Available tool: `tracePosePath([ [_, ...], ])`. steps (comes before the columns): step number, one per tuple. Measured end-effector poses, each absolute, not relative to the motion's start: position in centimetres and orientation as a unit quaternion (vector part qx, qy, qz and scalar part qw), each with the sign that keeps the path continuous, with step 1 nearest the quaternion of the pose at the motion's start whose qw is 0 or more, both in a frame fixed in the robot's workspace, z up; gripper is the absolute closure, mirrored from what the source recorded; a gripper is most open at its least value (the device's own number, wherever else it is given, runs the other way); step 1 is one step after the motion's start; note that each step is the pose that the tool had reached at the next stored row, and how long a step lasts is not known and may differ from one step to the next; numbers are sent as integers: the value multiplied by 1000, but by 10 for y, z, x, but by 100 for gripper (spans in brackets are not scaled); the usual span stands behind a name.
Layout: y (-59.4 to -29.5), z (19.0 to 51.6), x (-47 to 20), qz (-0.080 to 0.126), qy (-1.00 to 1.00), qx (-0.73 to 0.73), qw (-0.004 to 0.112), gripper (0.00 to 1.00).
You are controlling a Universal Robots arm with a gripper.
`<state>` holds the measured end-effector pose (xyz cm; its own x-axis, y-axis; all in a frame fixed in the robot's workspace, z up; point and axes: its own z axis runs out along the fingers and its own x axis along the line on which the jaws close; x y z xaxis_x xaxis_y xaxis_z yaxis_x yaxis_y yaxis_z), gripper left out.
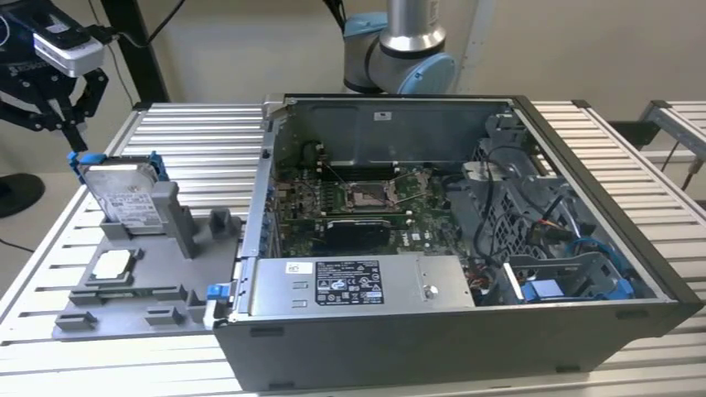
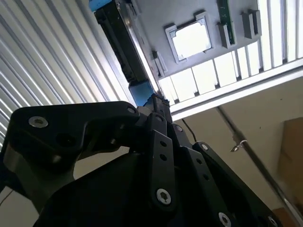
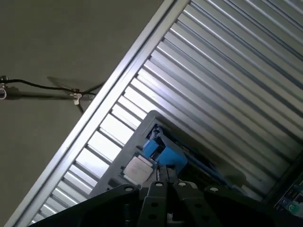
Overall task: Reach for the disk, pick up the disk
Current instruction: 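Pick up the disk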
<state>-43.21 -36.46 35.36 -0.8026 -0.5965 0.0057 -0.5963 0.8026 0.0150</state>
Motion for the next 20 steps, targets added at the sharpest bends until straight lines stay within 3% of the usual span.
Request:
tracePosePath([
  [20,-365,354,-432,-1,-897,442,7,100],
])
